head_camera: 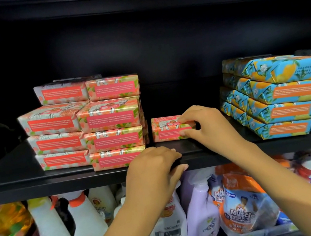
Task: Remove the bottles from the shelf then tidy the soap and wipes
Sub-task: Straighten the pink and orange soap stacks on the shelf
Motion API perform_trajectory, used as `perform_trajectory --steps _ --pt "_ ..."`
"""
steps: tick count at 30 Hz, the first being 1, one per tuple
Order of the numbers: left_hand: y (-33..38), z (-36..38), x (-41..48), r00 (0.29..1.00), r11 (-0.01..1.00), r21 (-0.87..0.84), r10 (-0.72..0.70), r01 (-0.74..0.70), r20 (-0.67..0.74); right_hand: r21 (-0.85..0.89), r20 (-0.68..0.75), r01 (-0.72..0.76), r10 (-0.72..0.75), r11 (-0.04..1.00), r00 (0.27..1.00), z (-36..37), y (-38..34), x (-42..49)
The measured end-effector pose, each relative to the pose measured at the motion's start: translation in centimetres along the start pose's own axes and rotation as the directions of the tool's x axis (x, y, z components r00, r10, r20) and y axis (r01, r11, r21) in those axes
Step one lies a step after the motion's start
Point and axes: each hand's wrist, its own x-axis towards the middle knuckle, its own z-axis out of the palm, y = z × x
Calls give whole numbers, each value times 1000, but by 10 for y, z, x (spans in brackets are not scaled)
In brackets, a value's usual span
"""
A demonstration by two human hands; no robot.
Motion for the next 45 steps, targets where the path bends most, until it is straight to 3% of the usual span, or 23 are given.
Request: perform_trajectory --steps 15,19,21,25,29,35,41,45 --pt "2 0 -1 999 1000 4 1 -1 -53 -88 56 -45 50 995 997 9 -4 12" --pt "0 4 -7 994 998 18 53 -52 -91 184 -219 25 16 983 976 5 -17 3" --pt "-2 3 -12 991 997 14 80 -79 -105 322 -277 120 -27 939 961 -1 -37 3" --pt "-16 -3 -30 981 987 42 161 -157 -106 327 -136 200 -163 924 977 -3 -73 15" --pt "-28 -15 -43 965 974 104 217 -204 -144 289 -22 138 -138 947 990 11 -86 23" --pt "-48 -25 -54 966 984 173 86 -44 -244 334 -70 71 -50 940 996 6 -93 26" --pt "-49 -26 -52 969 985 174 33 10 -243 326 18 -12 7 945 1000 2 -100 33" --pt "-52 -28 -51 973 985 171 56 -18 -223 418 -112 32 16 908 994 -4 -91 18"
